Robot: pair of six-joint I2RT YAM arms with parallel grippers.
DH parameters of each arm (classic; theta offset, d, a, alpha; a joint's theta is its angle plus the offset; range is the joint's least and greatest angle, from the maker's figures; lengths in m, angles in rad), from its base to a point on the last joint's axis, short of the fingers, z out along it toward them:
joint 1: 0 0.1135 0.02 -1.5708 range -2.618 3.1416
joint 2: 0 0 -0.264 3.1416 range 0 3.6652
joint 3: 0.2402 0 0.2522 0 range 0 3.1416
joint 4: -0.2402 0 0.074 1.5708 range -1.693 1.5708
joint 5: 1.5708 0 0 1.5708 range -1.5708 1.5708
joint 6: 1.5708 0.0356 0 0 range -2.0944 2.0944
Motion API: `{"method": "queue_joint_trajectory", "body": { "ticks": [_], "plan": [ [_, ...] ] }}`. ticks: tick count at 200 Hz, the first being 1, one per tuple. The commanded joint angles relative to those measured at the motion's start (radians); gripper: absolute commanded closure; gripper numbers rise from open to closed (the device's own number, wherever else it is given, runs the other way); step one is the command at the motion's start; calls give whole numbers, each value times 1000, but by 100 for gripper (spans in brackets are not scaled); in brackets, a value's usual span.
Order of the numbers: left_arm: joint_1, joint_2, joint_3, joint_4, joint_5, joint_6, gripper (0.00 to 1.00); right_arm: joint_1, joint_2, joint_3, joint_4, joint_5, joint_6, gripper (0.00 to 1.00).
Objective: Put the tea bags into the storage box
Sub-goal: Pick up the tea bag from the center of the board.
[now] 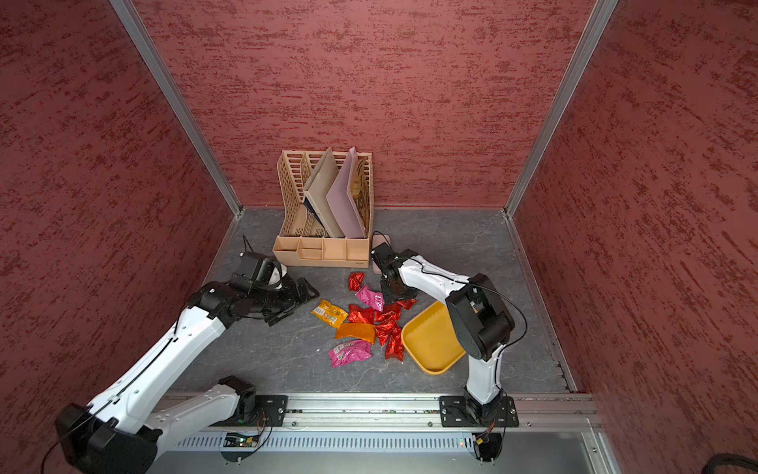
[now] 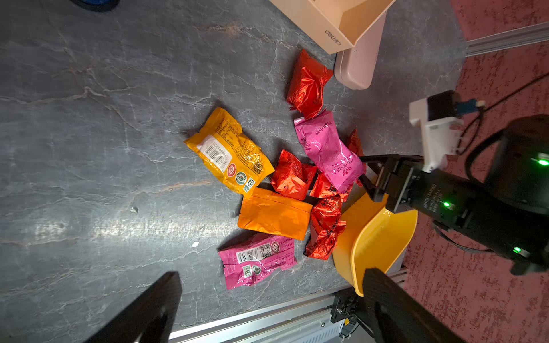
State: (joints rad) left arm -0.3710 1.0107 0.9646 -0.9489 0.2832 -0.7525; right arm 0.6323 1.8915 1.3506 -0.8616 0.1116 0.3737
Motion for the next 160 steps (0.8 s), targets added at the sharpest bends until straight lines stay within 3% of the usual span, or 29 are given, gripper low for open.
{"method": "queue_joint_trajectory", "body": {
  "ticks": [1,46,101,160],
  "plan": [
    [18,-33,-13,-65,-18,-5,0,11,41,46,44,34,-57,43],
    [24,-59,-2,-113,-28,-21,0,12,120,56,35,111,-61,46],
    [28,-51,24,-129,-18,-16,0,11,116,87,14,166,-30,88],
    [25,48,49,-32,47,15,0,10,-121,118,-123,203,82,92]
  ]
}}
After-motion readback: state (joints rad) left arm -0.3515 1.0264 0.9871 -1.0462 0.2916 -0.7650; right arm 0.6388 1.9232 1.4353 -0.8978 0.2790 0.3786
